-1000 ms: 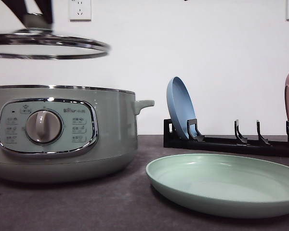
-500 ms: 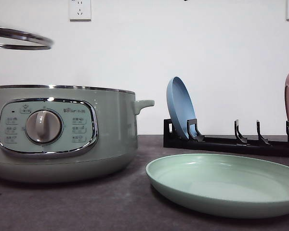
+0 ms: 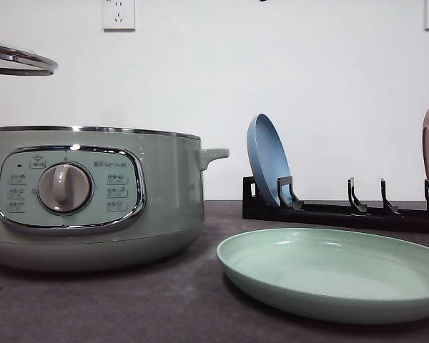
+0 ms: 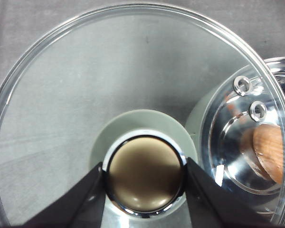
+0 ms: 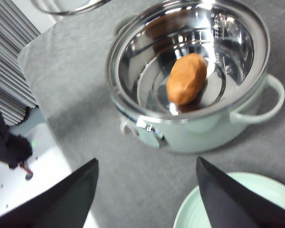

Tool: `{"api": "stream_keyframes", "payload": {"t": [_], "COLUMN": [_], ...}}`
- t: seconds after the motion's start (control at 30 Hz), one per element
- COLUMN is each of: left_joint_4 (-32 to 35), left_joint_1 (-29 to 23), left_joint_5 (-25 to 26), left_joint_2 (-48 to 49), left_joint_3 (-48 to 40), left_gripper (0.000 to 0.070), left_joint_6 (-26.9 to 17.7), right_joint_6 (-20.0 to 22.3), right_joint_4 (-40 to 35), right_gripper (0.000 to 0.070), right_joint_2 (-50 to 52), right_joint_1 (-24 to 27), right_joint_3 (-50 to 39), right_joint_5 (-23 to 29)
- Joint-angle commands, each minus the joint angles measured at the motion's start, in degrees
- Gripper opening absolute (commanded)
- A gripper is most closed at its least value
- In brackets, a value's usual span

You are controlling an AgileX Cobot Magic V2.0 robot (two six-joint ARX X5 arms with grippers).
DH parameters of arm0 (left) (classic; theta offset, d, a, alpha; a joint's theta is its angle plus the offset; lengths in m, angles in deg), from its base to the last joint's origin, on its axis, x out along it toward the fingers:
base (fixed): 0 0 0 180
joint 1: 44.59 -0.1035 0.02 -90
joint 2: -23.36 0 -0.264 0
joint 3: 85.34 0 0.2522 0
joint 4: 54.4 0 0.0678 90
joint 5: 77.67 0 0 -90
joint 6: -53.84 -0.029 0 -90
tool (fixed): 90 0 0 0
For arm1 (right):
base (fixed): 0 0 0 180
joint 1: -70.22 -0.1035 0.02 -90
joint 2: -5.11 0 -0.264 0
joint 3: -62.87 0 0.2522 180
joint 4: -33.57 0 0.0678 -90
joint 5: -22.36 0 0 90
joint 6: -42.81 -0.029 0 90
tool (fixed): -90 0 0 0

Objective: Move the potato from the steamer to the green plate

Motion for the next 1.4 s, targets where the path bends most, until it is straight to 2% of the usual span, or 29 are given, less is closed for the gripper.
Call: {"api": "stream_keyframes", "payload": {"t": [0.0, 0.37, 0.5, 0.57, 0.73, 1.03, 1.37], "left_joint_4": [1.7, 1.7, 1.7, 1.7, 1.7, 1.7, 1.5], "left_joint_1": [-0.2, -0.3, -0.3, -0.3, -0.3, -0.3, -0.3], "left_joint_5": [-0.1, -0.1, -0.1, -0.1, -0.1, -0.1, 0.0], "left_joint_2": [0.1, 0.1, 0.1, 0.1, 0.1, 0.1, 0.1], "left_joint_3": [2.4, 2.4, 2.4, 2.4, 2.4, 2.4, 2.4], "left_gripper": [0.0001, 0.0001, 0.0001, 0.0001, 0.0001, 0.0001, 0.0001], "left_joint_6": [-0.1, -0.1, -0.1, -0.1, -0.1, 0.0, 0.1], "right_joint_6": [-0.5, 1.8, 1.8, 1.8, 1.9, 2.0, 1.9], "right_joint_4": [0.4, 7.4, 8.0, 7.9, 7.2, 5.2, 4.9], "right_gripper": [0.0416, 0.0433, 0.0486, 0.049, 0.0491, 0.0492, 0.0492], "right_joint_2": [-3.4, -29.1, -37.5, -40.9, -47.2, -53.0, -57.1], "right_joint_1": [-0.3, -0.8, -1.8, -2.6, -4.5, -7.4, -8.6], "right_joint_3": [4.3, 33.1, 40.8, 43.4, 46.3, 46.4, 46.4], "right_joint_5": [0.1, 0.6, 2.5, 3.3, 6.9, 14.7, 18.3]}}
